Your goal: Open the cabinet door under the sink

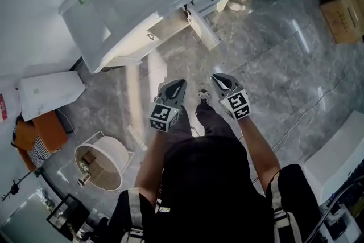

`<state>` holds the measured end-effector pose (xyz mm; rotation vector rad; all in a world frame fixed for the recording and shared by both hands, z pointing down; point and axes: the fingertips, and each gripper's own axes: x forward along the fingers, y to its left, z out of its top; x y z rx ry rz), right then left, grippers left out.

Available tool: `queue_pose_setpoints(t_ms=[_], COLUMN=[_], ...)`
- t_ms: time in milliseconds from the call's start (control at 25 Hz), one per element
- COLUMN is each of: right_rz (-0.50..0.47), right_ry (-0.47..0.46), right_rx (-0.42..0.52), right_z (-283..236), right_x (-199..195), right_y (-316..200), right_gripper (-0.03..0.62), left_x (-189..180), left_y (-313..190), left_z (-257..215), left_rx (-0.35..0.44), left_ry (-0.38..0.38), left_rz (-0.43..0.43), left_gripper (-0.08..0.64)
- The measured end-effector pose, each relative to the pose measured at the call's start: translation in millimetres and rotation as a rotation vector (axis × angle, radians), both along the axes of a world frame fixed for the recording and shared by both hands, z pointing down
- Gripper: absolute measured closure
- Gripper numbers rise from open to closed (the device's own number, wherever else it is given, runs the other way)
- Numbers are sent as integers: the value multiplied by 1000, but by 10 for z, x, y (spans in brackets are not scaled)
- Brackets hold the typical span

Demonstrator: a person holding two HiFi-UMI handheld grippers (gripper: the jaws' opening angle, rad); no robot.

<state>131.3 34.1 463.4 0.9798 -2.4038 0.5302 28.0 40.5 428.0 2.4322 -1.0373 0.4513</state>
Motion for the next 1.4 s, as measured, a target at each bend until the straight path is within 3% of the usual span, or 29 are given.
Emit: queue_pose_setpoints(t_ms=[360, 1000, 1400], right_rz=[-37, -88, -109], right_ry=[18, 23, 26], right_rx=[98, 145, 131], right_z=[-586, -723, -693], right_x=[-72, -107, 13], right_y=[42, 276, 304], right_gripper=[509, 509, 509], left_x=[158, 47, 178], left_y=[264, 333, 404], left_z=[-442, -700, -699], left_rx=[46, 96, 88], left_ry=[-2, -15, -17], left_rz=[83, 26, 17], left_gripper=[543, 543, 543])
